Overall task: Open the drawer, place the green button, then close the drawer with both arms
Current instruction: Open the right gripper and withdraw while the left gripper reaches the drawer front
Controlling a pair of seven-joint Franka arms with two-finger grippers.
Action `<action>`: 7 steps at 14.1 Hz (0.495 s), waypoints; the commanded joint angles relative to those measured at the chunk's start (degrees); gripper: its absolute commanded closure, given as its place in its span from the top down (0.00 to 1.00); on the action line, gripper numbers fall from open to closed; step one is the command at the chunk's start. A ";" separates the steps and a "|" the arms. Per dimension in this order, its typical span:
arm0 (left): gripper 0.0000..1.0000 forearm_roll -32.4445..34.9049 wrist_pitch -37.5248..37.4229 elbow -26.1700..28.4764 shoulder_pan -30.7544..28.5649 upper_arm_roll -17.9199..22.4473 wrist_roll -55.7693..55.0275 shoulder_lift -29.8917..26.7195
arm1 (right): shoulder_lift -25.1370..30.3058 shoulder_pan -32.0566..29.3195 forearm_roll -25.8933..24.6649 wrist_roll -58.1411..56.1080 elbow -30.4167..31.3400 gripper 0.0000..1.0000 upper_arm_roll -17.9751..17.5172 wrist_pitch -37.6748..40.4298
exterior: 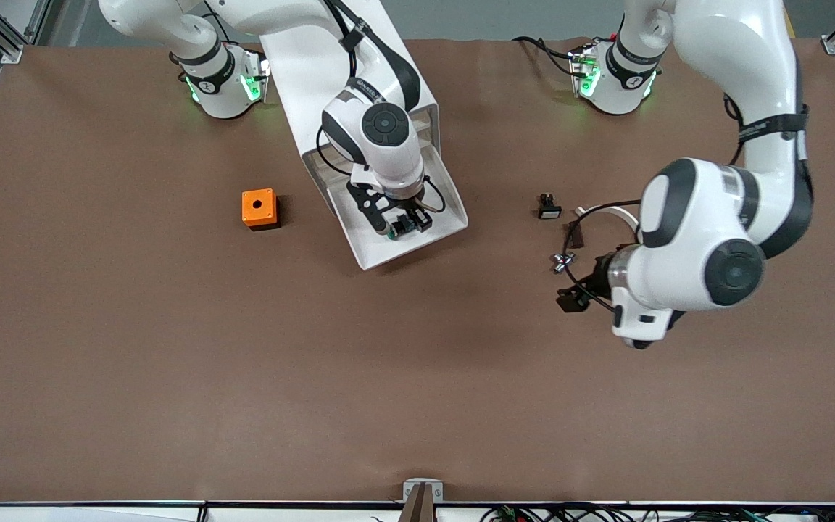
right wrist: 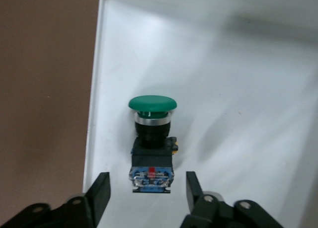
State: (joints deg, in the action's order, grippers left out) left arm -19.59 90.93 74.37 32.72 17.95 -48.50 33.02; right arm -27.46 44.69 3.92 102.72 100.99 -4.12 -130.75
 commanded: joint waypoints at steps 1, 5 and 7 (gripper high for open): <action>1.00 2.01 0.82 1.04 3.56 0.15 1.74 0.98 | -0.13 -1.44 -2.42 -3.64 -3.60 1.00 -0.02 3.38; 1.00 1.92 8.54 4.19 8.84 -1.08 1.65 3.45 | 1.53 -8.28 -2.43 -22.52 -11.33 1.00 -0.10 17.25; 1.00 1.40 11.45 4.47 11.13 -1.25 1.65 4.94 | 3.55 -12.42 -2.34 -32.88 -13.45 1.00 -0.02 22.71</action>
State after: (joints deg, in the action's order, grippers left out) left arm -18.77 99.71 77.82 41.83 16.42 -48.13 37.54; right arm -26.18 36.45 1.96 78.45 89.61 -3.28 -113.13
